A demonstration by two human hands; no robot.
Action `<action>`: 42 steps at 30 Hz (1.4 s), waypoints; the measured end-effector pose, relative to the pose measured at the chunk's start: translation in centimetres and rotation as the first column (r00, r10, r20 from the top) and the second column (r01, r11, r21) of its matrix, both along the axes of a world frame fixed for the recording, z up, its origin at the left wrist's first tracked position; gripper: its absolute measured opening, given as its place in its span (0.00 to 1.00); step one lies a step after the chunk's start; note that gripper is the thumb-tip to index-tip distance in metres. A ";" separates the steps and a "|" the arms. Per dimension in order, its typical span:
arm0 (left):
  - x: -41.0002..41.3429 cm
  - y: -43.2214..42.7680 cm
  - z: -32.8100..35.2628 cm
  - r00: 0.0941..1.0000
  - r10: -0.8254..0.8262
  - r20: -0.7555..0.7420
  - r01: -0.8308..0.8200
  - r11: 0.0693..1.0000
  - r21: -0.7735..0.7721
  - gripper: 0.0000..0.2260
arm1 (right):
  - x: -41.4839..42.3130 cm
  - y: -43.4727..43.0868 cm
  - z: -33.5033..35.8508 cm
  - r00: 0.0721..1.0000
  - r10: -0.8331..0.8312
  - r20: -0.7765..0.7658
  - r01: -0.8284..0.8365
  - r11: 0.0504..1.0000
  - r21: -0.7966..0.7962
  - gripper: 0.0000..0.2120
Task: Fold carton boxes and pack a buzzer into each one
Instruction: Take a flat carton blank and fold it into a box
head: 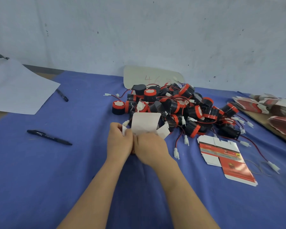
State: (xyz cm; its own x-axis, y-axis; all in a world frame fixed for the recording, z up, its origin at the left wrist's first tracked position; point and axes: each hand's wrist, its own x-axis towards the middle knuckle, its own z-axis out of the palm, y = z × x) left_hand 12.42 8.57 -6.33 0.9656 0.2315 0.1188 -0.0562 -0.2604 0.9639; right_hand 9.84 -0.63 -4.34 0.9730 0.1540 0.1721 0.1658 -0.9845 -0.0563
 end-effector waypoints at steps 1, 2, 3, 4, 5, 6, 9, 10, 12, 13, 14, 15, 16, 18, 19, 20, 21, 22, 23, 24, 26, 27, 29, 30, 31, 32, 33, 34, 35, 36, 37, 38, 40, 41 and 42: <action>-0.1 0.0 0.0 1.000 0.022 0.022 -0.022 1.000 -0.011 0.05 | 0.1 0.0 0.2 1.000 -0.002 -0.012 0.001 1.000 -0.002 0.13; -0.1 -0.1 0.0 0.998 0.037 0.049 -0.037 0.999 -0.019 0.07 | 0.2 0.0 0.4 0.999 -0.027 -0.029 0.028 0.999 0.026 0.14; -0.2 -0.1 0.0 0.996 0.042 0.084 -0.040 0.999 -0.026 0.09 | 0.3 -0.1 0.4 0.997 -0.051 -0.051 0.054 0.996 0.073 0.15; -0.3 -0.2 0.0 0.993 0.037 0.115 -0.034 0.999 -0.024 0.10 | 0.3 -0.2 0.4 0.996 -0.067 -0.059 0.075 0.986 0.149 0.14; -0.3 -0.3 0.0 0.991 0.021 0.133 -0.021 1.000 -0.005 0.10 | 0.3 -0.3 0.3 0.996 -0.068 -0.051 0.077 0.973 0.219 0.12; -0.3 -0.3 0.0 0.991 -0.001 0.137 -0.003 1.000 0.029 0.09 | 0.2 -0.5 0.1 0.998 -0.053 -0.020 0.056 0.956 0.289 0.11; 0.0 -0.2 -0.2 0.992 -0.044 0.120 0.033 0.996 0.089 0.10 | 0.0 -1.3 -0.1 0.963 -0.074 0.259 -0.066 0.869 0.491 0.15; 0.0 -0.1 -0.1 0.992 -0.050 0.113 0.041 0.996 0.082 0.11 | 0.2 -1.6 -0.1 0.926 -0.105 0.362 -0.090 0.871 0.483 0.17; -0.1 0.0 0.0 0.990 -0.080 0.120 0.070 0.994 0.084 0.12 | 0.3 -2.0 -0.1 0.908 -0.120 0.401 -0.060 0.911 0.409 0.20; -0.2 0.0 0.0 0.987 -0.103 0.124 0.091 0.991 0.094 0.12 | 0.3 -2.2 -0.3 0.935 -0.116 0.335 -0.020 0.927 0.376 0.22; -0.3 0.0 0.1 0.985 -0.121 0.126 0.108 0.989 0.103 0.12 | 0.4 -2.3 -0.6 0.962 -0.122 0.246 0.030 0.937 0.349 0.24; -0.2 0.0 0.1 0.984 -0.129 0.126 0.116 0.987 0.109 0.12 | 0.5 -2.5 -0.9 0.974 -0.145 0.172 0.082 0.939 0.333 0.25; -0.2 0.0 0.1 0.983 -0.131 0.127 0.117 0.987 0.110 0.12 | 0.6 -2.7 -1.0 0.977 -0.171 0.128 0.122 0.937 0.327 0.24; -0.1 0.0 0.1 0.987 -0.112 0.119 0.100 0.990 0.103 0.12 | 0.8 -2.9 -1.0 0.969 -0.230 0.093 0.192 0.932 0.307 0.23; -0.1 0.1 0.1 0.990 -0.094 0.104 0.083 0.991 0.105 0.11 | 0.8 -2.9 -1.0 0.963 -0.260 0.068 0.232 0.932 0.279 0.22; -0.1 0.1 0.0 0.993 -0.078 0.083 0.068 0.991 0.119 0.10 | 0.9 -2.8 -1.0 0.957 -0.290 0.027 0.274 0.928 0.253 0.22; -0.1 0.1 0.0 0.996 -0.071 0.059 0.061 0.986 0.156 0.09 | 0.9 -2.8 -1.1 0.950 -0.313 -0.021 0.308 0.920 0.244 0.22; -0.1 0.1 -0.1 0.996 -0.076 0.037 0.066 0.976 0.208 0.10 | 0.9 -2.7 -1.2 0.943 -0.325 -0.067 0.331 0.910 0.248 0.22; 0.0 0.2 -0.2 0.996 -0.085 0.019 0.078 0.964 0.255 0.11 | 0.8 -2.7 -1.2 0.939 -0.329 -0.102 0.344 0.903 0.256 0.22; 0.1 0.3 -0.2 0.995 -0.096 0.005 0.091 0.955 0.282 0.12 | 0.7 -2.7 -1.2 0.937 -0.327 -0.124 0.349 0.900 0.262 0.21; 0.2 0.4 -0.1 0.993 -0.115 -0.014 0.114 0.952 0.283 0.12 | 0.5 -2.8 -0.9 0.939 -0.308 -0.150 0.339 0.901 0.270 0.19; 0.2 0.4 0.0 0.992 -0.127 -0.024 0.129 0.956 0.265 0.12 | 0.5 -3.0 -0.8 0.943 -0.290 -0.163 0.327 0.898 0.294 0.18; 0.2 0.5 0.2 0.985 -0.165 -0.045 0.170 0.974 0.152 0.12 | 0.4 -3.5 -0.5 0.951 -0.257 -0.170 0.307 0.849 0.431 0.16; 0.2 0.5 0.3 0.980 -0.192 -0.053 0.195 0.978 0.068 0.12 | 0.4 -3.8 -0.4 0.956 -0.250 -0.152 0.292 0.797 0.529 0.16; 0.1 0.5 0.5 0.974 -0.220 -0.054 0.221 0.975 -0.004 0.13 | 0.6 -4.1 -0.4 0.961 -0.250 -0.116 0.267 0.736 0.622 0.18; 0.0 0.5 0.6 0.969 -0.243 -0.043 0.242 0.969 -0.043 0.14 | 0.6 -4.4 -0.4 0.965 -0.254 -0.067 0.228 0.684 0.693 0.21; -0.1 0.5 0.7 0.965 -0.261 -0.022 0.259 0.964 -0.052 0.16 | 0.7 -4.6 -0.4 0.968 -0.252 -0.015 0.181 0.650 0.738 0.26; -0.2 0.5 0.8 0.962 -0.274 0.000 0.273 0.961 -0.044 0.17 | 0.7 -4.7 -0.5 0.970 -0.239 0.036 0.128 0.633 0.764 0.31; -0.3 0.4 0.9 0.959 -0.284 0.016 0.284 0.958 -0.027 0.18 | 0.7 -4.7 -0.5 0.973 -0.217 0.083 0.076 0.634 0.769 0.35; -0.4 0.4 1.0 0.956 -0.292 0.025 0.292 0.956 -0.006 0.18 | 0.8 -4.8 -0.6 0.974 -0.190 0.127 0.029 0.653 0.757 0.35; -0.4 0.3 1.0 0.954 -0.297 0.031 0.297 0.955 0.009 0.18 | 0.9 -4.8 -0.6 0.973 -0.167 0.162 -0.005 0.680 0.733 0.33; -0.3 0.3 0.9 0.953 -0.299 0.038 0.299 0.954 0.016 0.18 | 0.9 -4.8 -0.6 0.970 -0.155 0.186 -0.026 0.697 0.716 0.28; -0.2 0.4 0.8 0.956 -0.290 0.051 0.289 0.957 0.023 0.17 | 0.9 -4.7 -0.6 0.962 -0.179 0.206 -0.040 0.654 0.756 0.19; -0.2 0.4 0.8 0.955 -0.289 0.064 0.287 0.957 0.026 0.15 | 0.9 -4.7 -0.5 0.957 -0.206 0.206 -0.040 0.606 0.795 0.17; -0.2 0.3 0.7 0.953 -0.290 0.084 0.289 0.957 0.033 0.14 | 0.9 -4.7 -0.4 0.953 -0.227 0.203 -0.040 0.568 0.822 0.17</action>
State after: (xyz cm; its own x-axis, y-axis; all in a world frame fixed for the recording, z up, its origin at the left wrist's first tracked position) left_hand 12.21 8.86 -5.59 0.9764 -0.0598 0.2073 -0.2156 -0.2393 0.9467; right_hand 10.71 -5.36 -4.73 0.8688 -0.2692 0.4155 0.2140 -0.5526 -0.8055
